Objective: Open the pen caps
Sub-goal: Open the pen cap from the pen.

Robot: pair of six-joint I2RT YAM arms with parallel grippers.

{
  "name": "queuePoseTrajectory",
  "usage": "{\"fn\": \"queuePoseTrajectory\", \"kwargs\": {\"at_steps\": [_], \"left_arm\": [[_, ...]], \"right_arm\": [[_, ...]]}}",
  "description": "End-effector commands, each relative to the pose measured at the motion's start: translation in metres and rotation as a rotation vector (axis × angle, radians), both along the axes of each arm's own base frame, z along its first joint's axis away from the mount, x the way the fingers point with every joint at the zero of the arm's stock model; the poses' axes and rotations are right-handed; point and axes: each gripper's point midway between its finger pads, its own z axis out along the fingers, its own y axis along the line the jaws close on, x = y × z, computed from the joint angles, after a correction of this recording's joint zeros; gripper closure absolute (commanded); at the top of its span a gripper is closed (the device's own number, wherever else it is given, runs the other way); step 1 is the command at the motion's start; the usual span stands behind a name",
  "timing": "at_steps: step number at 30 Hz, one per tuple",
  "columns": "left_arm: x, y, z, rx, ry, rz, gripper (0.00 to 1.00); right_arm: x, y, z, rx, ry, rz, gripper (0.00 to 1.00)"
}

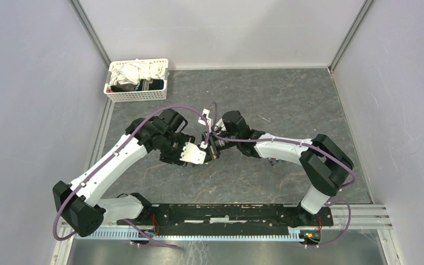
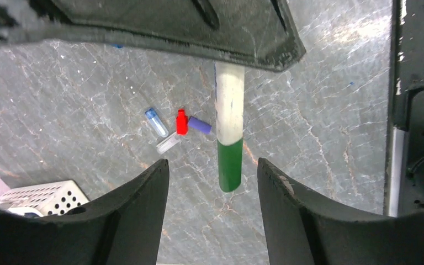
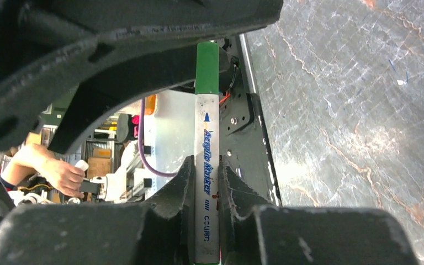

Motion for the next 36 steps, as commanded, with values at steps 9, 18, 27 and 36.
{"fn": "queuePoseTrajectory", "kwargs": {"at_steps": [9,18,27,36], "left_arm": [[-0.022,-0.029,0.009,-0.13,0.189,0.065,0.37],[-0.018,-0.019,-0.006,-0.048,0.203,0.103,0.8],[-0.006,0.003,-0.016,0.074,0.151,0.108,0.98],[0.029,0.056,-0.035,0.168,0.172,0.207,0.98]], "right_arm": [[-0.004,-0.007,0.029,0.109,-0.12,0.059,1.0],[-0.004,-0.013,0.02,0.076,-0.13,0.059,1.0],[-0.005,-0.046,-0.012,-0.047,-0.171,0.025,1.0],[-0.011,-0.122,-0.06,-0.208,-0.208,-0.113,1.0]]}}
